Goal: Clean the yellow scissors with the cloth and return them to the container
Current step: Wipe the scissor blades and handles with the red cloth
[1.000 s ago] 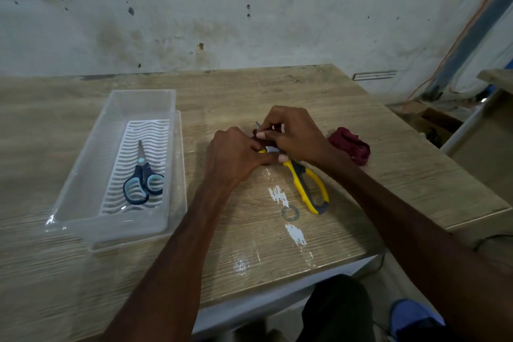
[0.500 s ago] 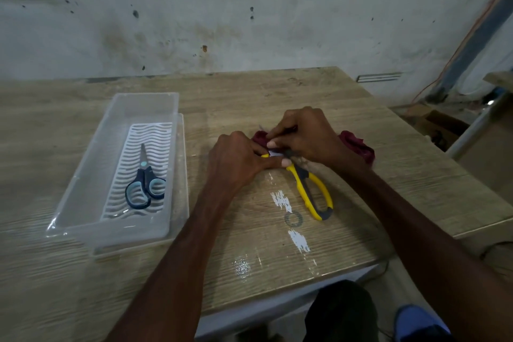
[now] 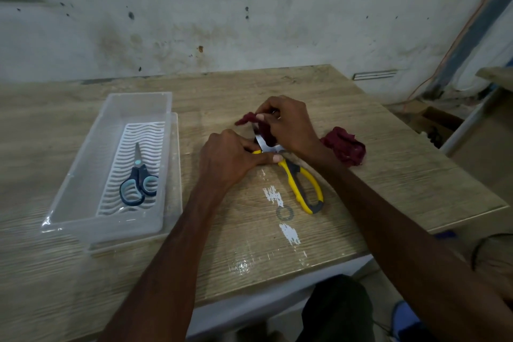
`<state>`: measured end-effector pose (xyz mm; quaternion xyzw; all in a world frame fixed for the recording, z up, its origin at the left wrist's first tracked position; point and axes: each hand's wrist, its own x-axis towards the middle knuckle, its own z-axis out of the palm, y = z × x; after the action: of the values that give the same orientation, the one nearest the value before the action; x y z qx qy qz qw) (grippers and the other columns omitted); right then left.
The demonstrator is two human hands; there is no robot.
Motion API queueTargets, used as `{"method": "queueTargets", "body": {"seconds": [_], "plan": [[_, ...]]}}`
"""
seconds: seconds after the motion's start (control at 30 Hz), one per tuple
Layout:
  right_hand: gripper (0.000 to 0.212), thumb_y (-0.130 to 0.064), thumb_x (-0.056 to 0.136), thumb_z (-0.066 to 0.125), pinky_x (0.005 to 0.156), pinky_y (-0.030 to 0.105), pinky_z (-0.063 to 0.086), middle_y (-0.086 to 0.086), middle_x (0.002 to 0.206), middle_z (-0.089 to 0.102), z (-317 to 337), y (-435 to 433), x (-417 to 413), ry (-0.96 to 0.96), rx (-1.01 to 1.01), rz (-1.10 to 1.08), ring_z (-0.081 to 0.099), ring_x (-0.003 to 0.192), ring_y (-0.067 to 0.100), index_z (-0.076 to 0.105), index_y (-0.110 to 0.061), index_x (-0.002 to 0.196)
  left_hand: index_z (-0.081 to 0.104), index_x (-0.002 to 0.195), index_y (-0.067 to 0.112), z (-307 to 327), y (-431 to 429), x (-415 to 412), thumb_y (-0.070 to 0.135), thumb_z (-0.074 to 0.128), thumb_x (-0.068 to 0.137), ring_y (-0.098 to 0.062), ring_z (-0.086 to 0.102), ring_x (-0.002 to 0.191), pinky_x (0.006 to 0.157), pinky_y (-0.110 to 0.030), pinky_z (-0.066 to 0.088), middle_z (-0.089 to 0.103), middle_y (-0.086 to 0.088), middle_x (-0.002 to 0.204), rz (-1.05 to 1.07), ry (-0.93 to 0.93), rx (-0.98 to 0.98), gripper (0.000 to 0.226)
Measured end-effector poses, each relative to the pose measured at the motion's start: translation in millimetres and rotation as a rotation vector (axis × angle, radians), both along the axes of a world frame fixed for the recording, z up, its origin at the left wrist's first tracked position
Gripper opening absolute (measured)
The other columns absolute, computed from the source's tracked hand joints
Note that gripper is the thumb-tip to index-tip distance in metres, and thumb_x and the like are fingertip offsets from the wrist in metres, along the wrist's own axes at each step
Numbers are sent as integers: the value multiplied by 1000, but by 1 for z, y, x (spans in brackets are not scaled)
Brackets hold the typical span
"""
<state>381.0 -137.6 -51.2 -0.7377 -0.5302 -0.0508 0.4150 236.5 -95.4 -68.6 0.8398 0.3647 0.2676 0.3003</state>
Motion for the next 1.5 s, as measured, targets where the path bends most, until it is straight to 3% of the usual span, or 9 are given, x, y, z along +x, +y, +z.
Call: {"method": "queueTargets", "body": {"seconds": [0.27,0.33,0.4,0.53,0.63,0.73,0.87,1.37,1.5], "plan": [[23,2,74,62,62,20,40,8,84,59,4,-19,-1,-202,-177,246,57,75,16,74,-15,83,80,84,36,2,0,-1,77,77,48,-12,69,78,66,-25,48,76,5,74,37,59,-17,54],[31,9,71,59,72,29,47,10,87,64,7,-23,1,-168,-172,204,61,82,21,75,-13,85,80,85,35,3,0,-1,75,78,50,-12,69,79,66,-24,47,76,5,78,38,59,-17,53],[32,9,74,60,82,35,51,10,97,66,13,-33,0,-110,-217,206,63,93,22,74,-10,96,80,83,36,3,0,-1,76,77,50,-12,69,77,64,-24,45,75,5,74,31,51,-2,52],[17,-20,78,76,77,17,49,-9,86,67,15,-44,-8,-13,-217,225,62,81,2,76,-18,95,78,87,42,2,1,-1,77,76,52,-14,69,76,63,-27,48,74,1,71,18,47,13,49],[18,-14,67,82,72,24,51,-2,82,72,5,-37,-8,-24,-90,123,64,76,7,79,-18,84,79,82,40,1,1,0,77,77,49,-12,67,69,58,-24,41,71,4,63,27,32,-12,49],[25,-5,65,80,69,2,44,5,85,75,4,-25,-8,-51,-106,147,67,77,7,78,-12,89,78,69,33,2,2,1,75,77,51,-10,59,57,50,-23,32,53,5,43,7,42,-23,45],[21,0,66,79,66,-5,39,10,81,75,7,0,-8,-52,-77,144,67,72,4,77,-5,86,77,71,32,1,3,1,71,77,57,-4,50,53,48,-22,28,45,13,42,-38,47,19,41],[16,0,65,77,64,14,47,5,72,74,2,0,-8,-119,-85,171,65,66,9,79,-12,76,80,79,29,-5,6,5,74,75,57,-12,63,67,54,-25,41,62,8,57,-16,66,45,50],[12,-2,70,76,65,3,41,8,75,74,1,18,-3,-83,-54,136,69,71,17,78,-9,79,81,81,31,-5,5,2,73,76,55,-7,62,68,53,-21,39,60,13,58,-47,29,53,50]]}}
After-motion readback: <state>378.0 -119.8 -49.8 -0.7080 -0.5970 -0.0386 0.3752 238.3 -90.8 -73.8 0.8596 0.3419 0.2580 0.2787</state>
